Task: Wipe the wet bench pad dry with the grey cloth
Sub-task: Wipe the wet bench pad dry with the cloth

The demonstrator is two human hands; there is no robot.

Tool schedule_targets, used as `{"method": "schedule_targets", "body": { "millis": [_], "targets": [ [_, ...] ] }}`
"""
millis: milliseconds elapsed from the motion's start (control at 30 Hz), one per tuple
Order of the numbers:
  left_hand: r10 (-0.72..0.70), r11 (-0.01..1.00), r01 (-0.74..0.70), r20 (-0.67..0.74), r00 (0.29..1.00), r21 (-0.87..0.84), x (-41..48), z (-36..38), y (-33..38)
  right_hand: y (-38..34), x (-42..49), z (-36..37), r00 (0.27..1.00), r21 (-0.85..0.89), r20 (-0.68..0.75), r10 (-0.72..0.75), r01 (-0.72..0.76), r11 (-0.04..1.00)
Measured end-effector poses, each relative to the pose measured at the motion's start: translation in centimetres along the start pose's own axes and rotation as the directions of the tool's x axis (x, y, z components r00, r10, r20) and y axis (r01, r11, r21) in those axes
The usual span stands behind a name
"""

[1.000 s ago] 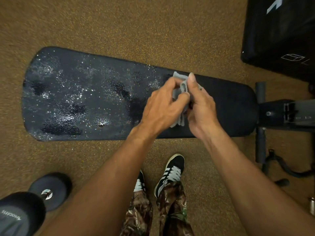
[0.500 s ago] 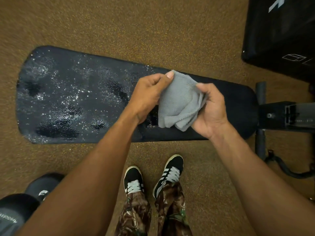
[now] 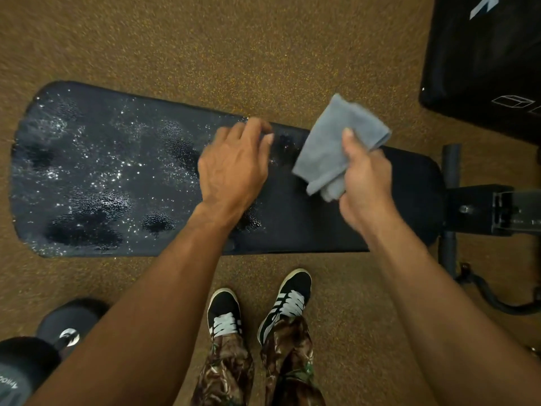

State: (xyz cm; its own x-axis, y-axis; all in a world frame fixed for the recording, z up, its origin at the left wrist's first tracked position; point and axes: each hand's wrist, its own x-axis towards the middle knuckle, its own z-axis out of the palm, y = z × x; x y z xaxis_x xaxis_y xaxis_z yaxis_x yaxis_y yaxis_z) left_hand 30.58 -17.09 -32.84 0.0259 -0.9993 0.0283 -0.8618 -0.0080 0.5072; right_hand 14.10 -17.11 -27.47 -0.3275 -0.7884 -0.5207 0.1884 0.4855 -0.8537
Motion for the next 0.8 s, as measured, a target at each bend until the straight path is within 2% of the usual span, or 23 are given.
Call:
{"method": "schedule_targets", "body": {
  "millis": [33, 67, 100, 167, 200, 233, 267, 300, 333, 467, 567, 633, 733, 800],
  "targets": [
    [0.056, 0.998, -0.056, -0.005, 0.998, 0.03, -0.1, 0.4, -0.5, -0.5, 0.6, 0.0, 0.992, -0.159, 0.061, -0.11, 0.119, 0.98],
    [0.101, 0.993, -0.102, 0.014, 0.995, 0.056, -0.2, 1.0, -1.0, -0.6, 1.2, 0.1, 0.967, -0.333, 0.14, -0.213, 0.249, 0.91],
    [0.131, 0.987, -0.134, 0.042, 0.991, 0.086, -0.4, 1.7, -1.4, -0.3, 1.9, 0.2, 0.925, -0.48, 0.228, -0.304, 0.378, 0.791],
    [0.141, 0.98, -0.15, 0.077, 0.987, 0.133, -0.9, 2.8, -1.8, 1.3, 3.2, 0.6, 0.773, -0.617, 0.491, -0.402, 0.634, 0.466],
    [0.132, 0.98, -0.141, 0.073, 0.989, 0.138, -1.2, 3.2, -2.0, 2.7, 3.6, 0.8, 0.691, -0.635, 0.627, -0.36, 0.721, 0.277],
    [0.124, 0.982, -0.13, 0.052, 0.991, 0.141, -1.5, 3.4, -2.2, 4.3, 3.5, 0.9, 0.642, -0.648, 0.713, -0.281, 0.757, 0.086],
    [0.121, 0.981, -0.124, 0.03, 0.992, 0.149, -1.9, 3.7, -2.6, 5.9, 3.5, 0.7, 0.641, -0.663, 0.742, -0.197, 0.746, -0.068],
    [0.13, 0.977, -0.13, 0.015, 0.991, 0.166, -2.3, 3.8, -2.9, 7.0, 3.2, 0.4, 0.661, -0.678, 0.735, -0.15, 0.716, -0.168],
    [0.148, 0.972, -0.147, 0.008, 0.989, 0.185, -2.7, 3.9, -3.2, 7.7, 3.2, -0.1, 0.674, -0.686, 0.726, -0.14, 0.695, -0.212],
    [0.179, 0.963, -0.175, 0.002, 0.984, 0.203, -3.4, 4.2, -3.4, 7.6, 4.1, -1.1, 0.687, -0.696, 0.714, -0.133, 0.676, -0.243],
    [0.137, 0.976, -0.13, -0.031, 0.99, 0.175, -3.3, 4.4, -3.5, 7.8, 4.6, 2.0, 0.723, -0.743, 0.668, -0.176, 0.641, -0.193],
    [0.115, 0.982, -0.108, -0.039, 0.993, 0.152, -3.5, 4.5, -3.5, 8.1, 4.3, 2.7, 0.687, -0.708, 0.706, -0.17, 0.679, -0.195],
    [0.111, 0.982, -0.107, -0.019, 0.994, 0.153, -3.4, 4.3, -3.5, 7.3, 5.1, -0.5, 0.619, -0.625, 0.777, -0.117, 0.737, -0.256],
    [0.105, 0.984, -0.103, -0.01, 0.994, 0.144, -3.4, 4.4, -3.4, 6.5, 5.6, -1.2, 0.666, -0.671, 0.738, -0.107, 0.709, -0.218]
  ]
}}
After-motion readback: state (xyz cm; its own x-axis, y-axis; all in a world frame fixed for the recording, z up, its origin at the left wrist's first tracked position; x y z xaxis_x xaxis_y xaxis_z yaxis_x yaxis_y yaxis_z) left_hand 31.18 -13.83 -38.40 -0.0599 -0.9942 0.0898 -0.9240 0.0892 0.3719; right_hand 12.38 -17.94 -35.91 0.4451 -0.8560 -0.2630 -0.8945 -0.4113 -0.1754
